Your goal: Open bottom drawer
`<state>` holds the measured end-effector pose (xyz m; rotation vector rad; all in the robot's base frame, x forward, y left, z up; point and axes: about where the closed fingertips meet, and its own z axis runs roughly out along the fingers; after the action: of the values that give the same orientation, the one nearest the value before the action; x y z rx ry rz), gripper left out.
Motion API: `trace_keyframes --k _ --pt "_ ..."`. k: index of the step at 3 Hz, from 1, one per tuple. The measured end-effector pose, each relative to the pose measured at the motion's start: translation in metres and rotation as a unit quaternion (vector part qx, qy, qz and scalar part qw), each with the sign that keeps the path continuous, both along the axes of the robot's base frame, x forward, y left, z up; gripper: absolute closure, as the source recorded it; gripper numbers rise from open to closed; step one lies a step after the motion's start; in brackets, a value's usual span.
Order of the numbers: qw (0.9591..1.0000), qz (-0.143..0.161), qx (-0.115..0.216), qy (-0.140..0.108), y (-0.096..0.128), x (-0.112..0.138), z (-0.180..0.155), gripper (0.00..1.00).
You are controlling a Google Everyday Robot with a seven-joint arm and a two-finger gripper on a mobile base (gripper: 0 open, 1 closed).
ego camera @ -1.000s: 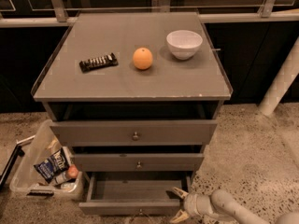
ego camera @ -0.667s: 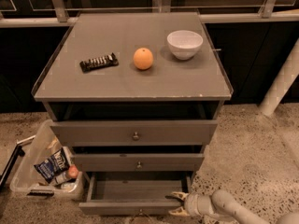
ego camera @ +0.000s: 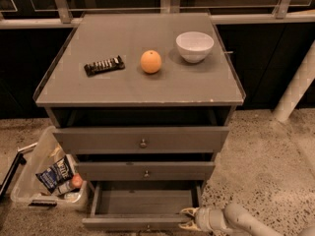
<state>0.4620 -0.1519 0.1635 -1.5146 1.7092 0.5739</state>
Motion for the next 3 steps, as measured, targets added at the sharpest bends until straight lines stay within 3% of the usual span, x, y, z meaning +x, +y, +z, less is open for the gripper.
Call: trace_keyframes --k 2,3 --pt "0.9999 -0.004 -0.007 0.012 -0.004 -0.025 -0.003 1.0" --pt "0.9999 -0.004 -0.007 0.012 -0.004 -0.025 0.0 1.0"
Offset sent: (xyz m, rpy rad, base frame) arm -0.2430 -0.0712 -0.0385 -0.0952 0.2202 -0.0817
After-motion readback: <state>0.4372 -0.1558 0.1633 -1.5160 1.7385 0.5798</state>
